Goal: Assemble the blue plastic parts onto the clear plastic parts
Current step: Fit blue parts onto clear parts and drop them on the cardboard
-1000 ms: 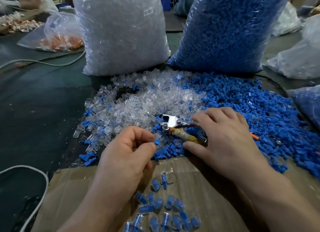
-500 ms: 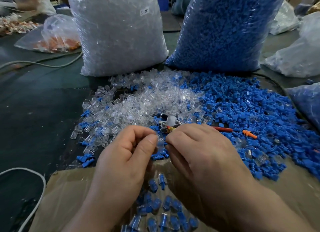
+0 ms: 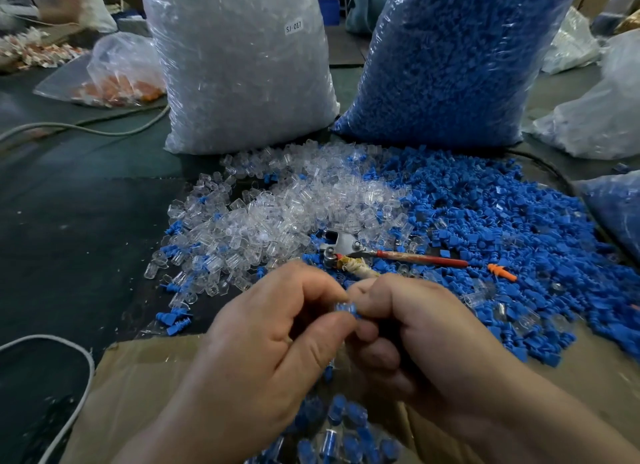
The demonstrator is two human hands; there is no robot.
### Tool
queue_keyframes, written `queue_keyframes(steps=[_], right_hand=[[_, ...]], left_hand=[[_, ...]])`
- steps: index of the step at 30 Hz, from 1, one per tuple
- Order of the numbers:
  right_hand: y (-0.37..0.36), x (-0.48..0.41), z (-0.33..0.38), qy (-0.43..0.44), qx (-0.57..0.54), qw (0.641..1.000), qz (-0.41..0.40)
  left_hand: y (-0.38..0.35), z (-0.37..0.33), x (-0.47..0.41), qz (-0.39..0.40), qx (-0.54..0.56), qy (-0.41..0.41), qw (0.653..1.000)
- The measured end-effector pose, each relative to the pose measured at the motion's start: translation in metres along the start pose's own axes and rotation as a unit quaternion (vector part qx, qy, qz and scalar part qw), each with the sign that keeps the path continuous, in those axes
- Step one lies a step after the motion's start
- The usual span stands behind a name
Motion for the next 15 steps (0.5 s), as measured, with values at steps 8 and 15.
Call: queue_keyframes(steps=[8, 15], right_hand=[[0.001, 0.002, 0.026, 0.165, 0.622, 0.763, -0.058], [-0.021, 0.002, 0.012, 0.176, 0.67, 0.72, 0.044]], left_hand=[[0.008, 0.044, 0.001, 0.099, -0.203, 0.091, 0.97], [-0.019, 0.037, 0.007, 0.177, -0.179, 0.065, 0.966]])
Point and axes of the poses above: each hand's wrist, its own x-axis away from the middle knuckle, its own y-axis out of the back of the hand, z = x × y, the point moved 10 cm from there along -x, towards the middle knuckle, and after that the axes turned 3 degrees about y, right-handed, at the moved point
